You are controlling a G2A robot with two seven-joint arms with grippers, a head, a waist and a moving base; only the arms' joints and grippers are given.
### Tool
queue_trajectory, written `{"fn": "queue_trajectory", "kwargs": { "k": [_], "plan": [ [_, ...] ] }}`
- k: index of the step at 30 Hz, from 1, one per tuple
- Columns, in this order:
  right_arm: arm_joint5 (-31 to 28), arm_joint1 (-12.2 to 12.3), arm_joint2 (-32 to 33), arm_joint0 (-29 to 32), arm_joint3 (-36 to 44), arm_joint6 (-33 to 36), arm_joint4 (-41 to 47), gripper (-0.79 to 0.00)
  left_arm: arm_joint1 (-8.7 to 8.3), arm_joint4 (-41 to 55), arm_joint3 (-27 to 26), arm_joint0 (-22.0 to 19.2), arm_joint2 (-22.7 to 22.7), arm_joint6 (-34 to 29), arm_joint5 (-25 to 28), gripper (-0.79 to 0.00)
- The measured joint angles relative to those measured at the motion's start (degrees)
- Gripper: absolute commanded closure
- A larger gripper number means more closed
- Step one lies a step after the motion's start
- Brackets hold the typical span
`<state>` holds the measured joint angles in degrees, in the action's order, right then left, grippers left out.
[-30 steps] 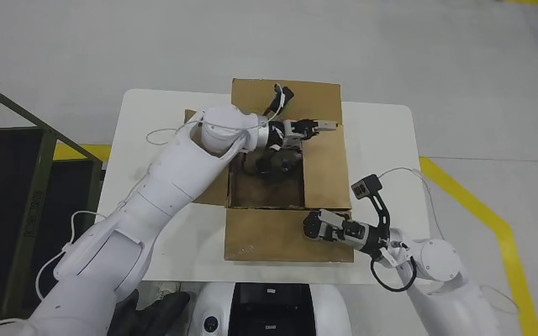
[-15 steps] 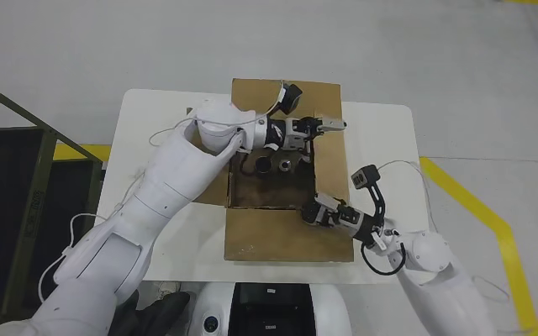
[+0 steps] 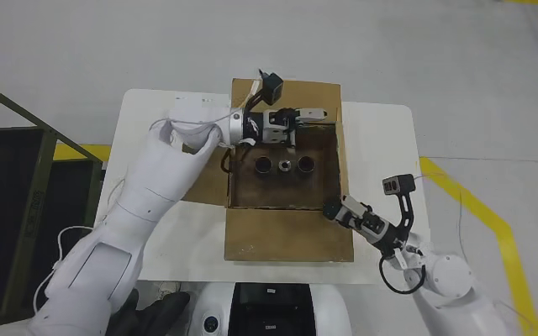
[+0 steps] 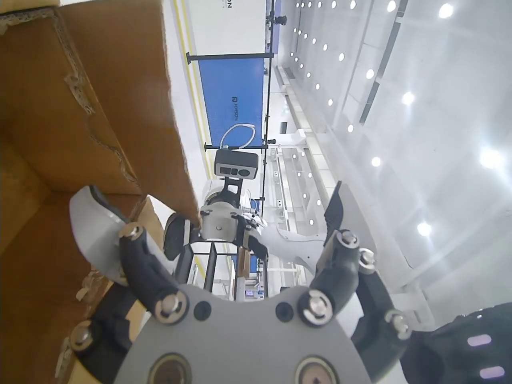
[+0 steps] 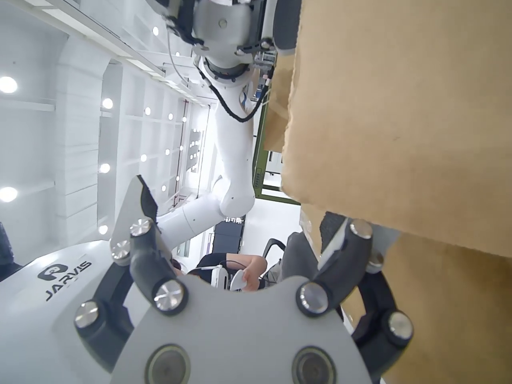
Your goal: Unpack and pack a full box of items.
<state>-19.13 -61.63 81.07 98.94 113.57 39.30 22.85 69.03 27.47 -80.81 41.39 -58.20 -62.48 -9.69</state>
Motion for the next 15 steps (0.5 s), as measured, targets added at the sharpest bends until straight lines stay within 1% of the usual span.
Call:
{"fn": "queue_trajectory", "kwargs": {
  "k": [6,11,15],
  "plan": [
    [-3.10,0.18,4.00,3.07,0.62,-1.50,1.80,-0.785,-2.16,-0.79,-5.37,3.83,-7.45,-3.08,-0.42,-0.785],
    [-3.30,0.17,6.25,4.36,0.65,-3.98,2.34,-0.785,-3.69,-1.40,-8.99,6.72,-13.21,-5.53,-0.07,-0.785],
    [-3.37,0.06,7.13,4.60,-0.02,-5.87,2.67,-0.785,-4.72,-2.48,-11.25,8.92,-16.85,-7.46,0.77,-0.785]
  ]
}}
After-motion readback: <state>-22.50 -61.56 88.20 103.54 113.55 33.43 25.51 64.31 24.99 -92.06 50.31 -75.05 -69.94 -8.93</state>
